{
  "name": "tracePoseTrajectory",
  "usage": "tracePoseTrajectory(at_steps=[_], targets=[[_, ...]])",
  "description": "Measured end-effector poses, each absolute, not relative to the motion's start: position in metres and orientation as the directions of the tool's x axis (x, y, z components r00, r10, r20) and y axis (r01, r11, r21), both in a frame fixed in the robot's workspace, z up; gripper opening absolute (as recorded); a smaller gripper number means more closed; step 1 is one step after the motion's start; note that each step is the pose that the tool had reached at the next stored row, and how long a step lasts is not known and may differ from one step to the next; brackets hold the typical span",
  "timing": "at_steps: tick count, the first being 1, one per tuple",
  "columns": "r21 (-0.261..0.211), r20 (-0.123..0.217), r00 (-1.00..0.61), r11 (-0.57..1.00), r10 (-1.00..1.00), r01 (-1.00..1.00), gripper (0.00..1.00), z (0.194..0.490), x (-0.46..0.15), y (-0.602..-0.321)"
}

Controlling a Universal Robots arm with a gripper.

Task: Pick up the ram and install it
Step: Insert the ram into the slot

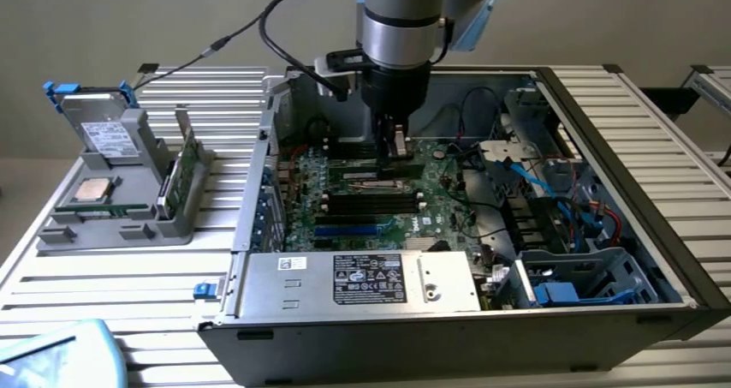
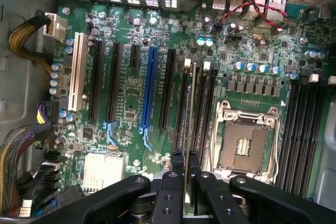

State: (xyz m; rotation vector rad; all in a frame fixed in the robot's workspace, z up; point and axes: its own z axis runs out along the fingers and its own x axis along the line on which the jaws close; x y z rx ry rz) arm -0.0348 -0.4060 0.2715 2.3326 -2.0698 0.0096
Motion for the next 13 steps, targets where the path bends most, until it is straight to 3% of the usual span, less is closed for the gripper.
tracePoseTrajectory(at_steps=[13], targets=[[0.014, 0.023, 0.118, -0.117, -0.993, -0.993, 0.14, 0.249, -0.035, -0.407]])
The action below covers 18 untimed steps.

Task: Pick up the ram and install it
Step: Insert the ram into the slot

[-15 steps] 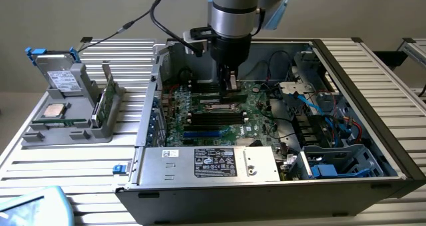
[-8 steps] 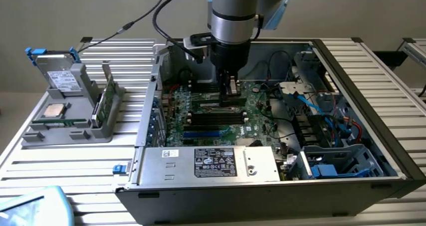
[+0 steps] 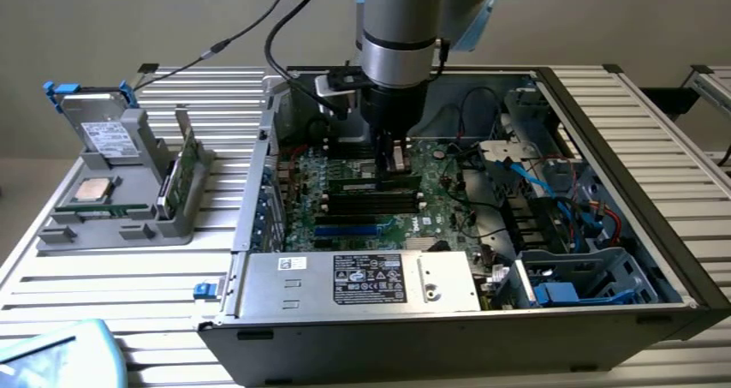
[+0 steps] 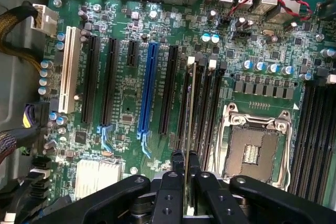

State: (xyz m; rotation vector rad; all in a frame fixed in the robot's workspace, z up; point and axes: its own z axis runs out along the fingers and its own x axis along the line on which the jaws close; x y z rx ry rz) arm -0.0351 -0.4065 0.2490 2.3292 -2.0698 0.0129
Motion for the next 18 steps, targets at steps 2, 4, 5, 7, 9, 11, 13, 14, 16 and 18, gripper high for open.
tracePoseTrajectory(at_steps=[2, 4, 5, 7, 9, 11, 13, 14, 16, 18], targets=[[0.014, 0.024, 0.108, -0.108, -0.994, -0.994, 0.14, 0.246, -0.035, -0.406], [0.014, 0.024, 0.095, -0.094, -0.995, -0.995, 0.14, 0.243, -0.035, -0.406], [0.014, 0.024, 0.087, -0.087, -0.996, -0.996, 0.14, 0.241, -0.035, -0.406], [0.014, 0.025, 0.070, -0.070, -0.997, -0.997, 0.14, 0.238, -0.035, -0.406], [0.014, 0.029, 0.063, -0.062, -0.998, -0.998, 0.14, 0.236, -0.035, -0.406], [0.015, 0.041, 0.062, -0.061, -0.997, -0.998, 0.14, 0.235, -0.035, -0.406], [0.016, 0.055, 0.062, -0.061, -0.997, -0.998, 0.14, 0.234, -0.035, -0.406], [0.016, 0.061, 0.062, -0.061, -0.996, -0.998, 0.14, 0.233, -0.035, -0.406], [0.017, 0.072, 0.062, -0.061, -0.996, -0.998, 0.14, 0.232, -0.035, -0.406], [0.017, 0.075, 0.061, -0.060, -0.995, -0.998, 0.14, 0.230, -0.034, -0.405]])
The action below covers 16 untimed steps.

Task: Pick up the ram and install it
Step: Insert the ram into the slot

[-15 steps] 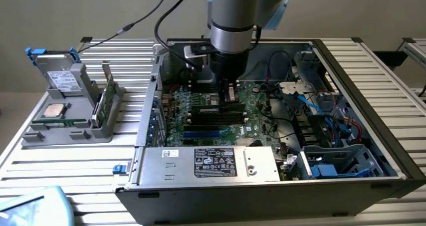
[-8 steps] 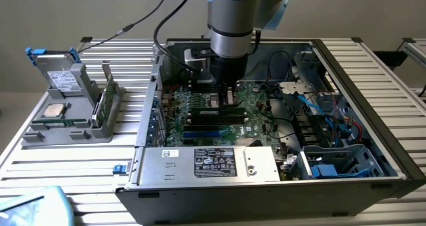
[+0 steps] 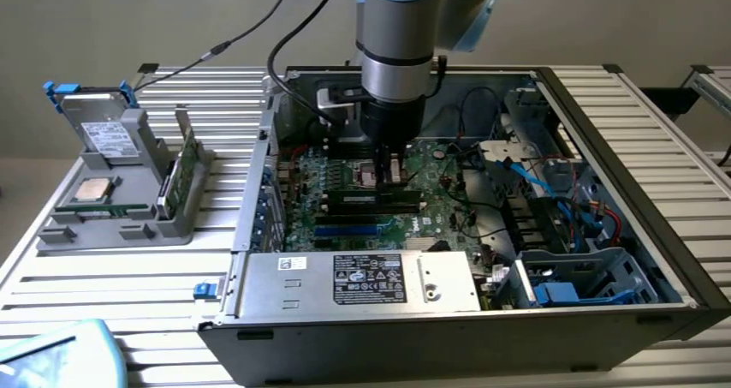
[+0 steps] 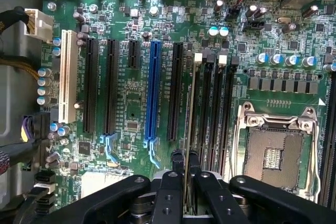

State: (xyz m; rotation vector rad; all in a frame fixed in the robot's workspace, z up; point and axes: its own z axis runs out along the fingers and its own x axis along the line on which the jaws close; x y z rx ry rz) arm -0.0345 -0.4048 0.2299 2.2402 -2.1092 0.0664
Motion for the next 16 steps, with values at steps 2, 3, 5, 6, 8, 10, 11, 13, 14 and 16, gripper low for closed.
tracePoseTrajectory(at_steps=[2, 3, 5, 6, 8, 10, 11, 13, 14, 16], targets=[[0.017, 0.075, 0.060, -0.059, -0.995, -0.998, 0.14, 0.2288, -0.0344, -0.4039], [0.017, 0.075, 0.060, -0.059, -0.995, -0.998, 0.14, 0.2287, -0.0344, -0.4038], [0.017, 0.077, 0.060, -0.059, -0.995, -0.998, 0.14, 0.2287, -0.0345, -0.4037], [0.017, 0.079, 0.060, -0.059, -0.995, -0.998, 0.14, 0.2286, -0.0344, -0.4037], [0.017, 0.079, 0.060, -0.059, -0.995, -0.998, 0.14, 0.2280, -0.0344, -0.4036], [0.017, 0.079, 0.060, -0.059, -0.995, -0.998, 0.14, 0.2273, -0.0345, -0.4027], [0.017, 0.079, 0.060, -0.059, -0.995, -0.998, 0.14, 0.2270, -0.0345, -0.4023], [0.017, 0.079, 0.060, -0.059, -0.995, -0.998, 0.14, 0.2264, -0.0344, -0.4016], [0.017, 0.079, 0.060, -0.059, -0.995, -0.998, 0.14, 0.2264, -0.0344, -0.4016], [0.017, 0.080, 0.060, -0.059, -0.995, -0.998, 0.14, 0.2262, -0.0344, -0.4015]])
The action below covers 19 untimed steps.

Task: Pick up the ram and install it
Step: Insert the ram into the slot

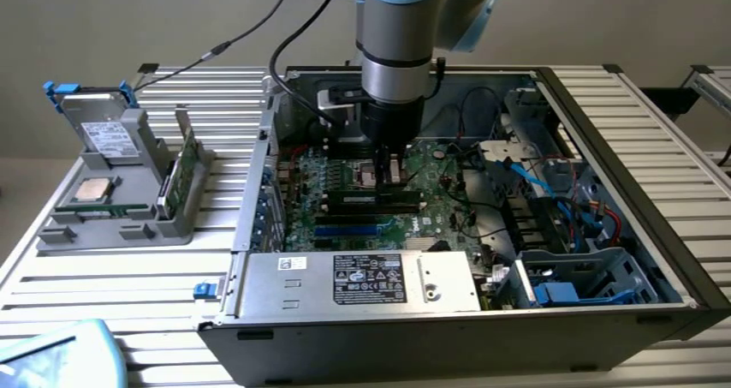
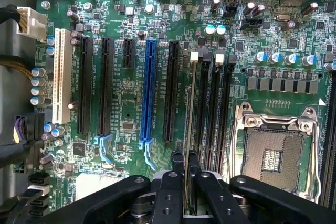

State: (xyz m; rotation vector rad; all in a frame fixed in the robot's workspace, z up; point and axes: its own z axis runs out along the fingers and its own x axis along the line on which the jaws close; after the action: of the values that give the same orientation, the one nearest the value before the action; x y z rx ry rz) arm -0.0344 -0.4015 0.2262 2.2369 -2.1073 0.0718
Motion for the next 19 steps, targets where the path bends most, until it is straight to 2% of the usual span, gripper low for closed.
tracePoseTrajectory(at_steps=[19], targets=[[0.018, 0.100, 0.067, -0.066, -0.993, -0.998, 0.14, 0.2204, -0.0345, -0.3965]])
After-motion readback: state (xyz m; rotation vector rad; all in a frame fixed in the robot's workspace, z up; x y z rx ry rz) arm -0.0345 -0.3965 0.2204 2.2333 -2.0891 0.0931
